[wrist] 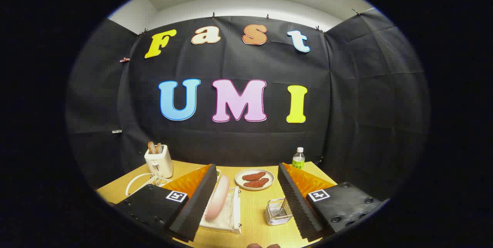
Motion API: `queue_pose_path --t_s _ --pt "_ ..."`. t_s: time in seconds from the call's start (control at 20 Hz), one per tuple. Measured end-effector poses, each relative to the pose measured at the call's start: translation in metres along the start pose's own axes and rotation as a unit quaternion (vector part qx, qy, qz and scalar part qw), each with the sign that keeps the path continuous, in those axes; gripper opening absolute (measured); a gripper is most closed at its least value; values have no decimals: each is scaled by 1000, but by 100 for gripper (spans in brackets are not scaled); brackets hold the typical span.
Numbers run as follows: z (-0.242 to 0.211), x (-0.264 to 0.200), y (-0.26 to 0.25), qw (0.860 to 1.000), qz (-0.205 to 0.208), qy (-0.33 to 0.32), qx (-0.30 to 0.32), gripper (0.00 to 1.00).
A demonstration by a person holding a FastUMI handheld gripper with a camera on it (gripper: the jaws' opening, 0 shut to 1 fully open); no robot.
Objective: Take the plate from the dish rack, then take the spoon from the basket and place it into the plate.
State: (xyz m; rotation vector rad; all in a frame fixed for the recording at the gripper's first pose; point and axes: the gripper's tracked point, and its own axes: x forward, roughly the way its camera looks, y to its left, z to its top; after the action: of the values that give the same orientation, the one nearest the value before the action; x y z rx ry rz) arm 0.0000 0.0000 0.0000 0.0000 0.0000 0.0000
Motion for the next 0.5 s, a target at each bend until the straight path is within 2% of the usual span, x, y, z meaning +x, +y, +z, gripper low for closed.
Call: queue_pose_path --t_s 0.5 --pt "-1 -1 11 1000 -2 6 -4 97"
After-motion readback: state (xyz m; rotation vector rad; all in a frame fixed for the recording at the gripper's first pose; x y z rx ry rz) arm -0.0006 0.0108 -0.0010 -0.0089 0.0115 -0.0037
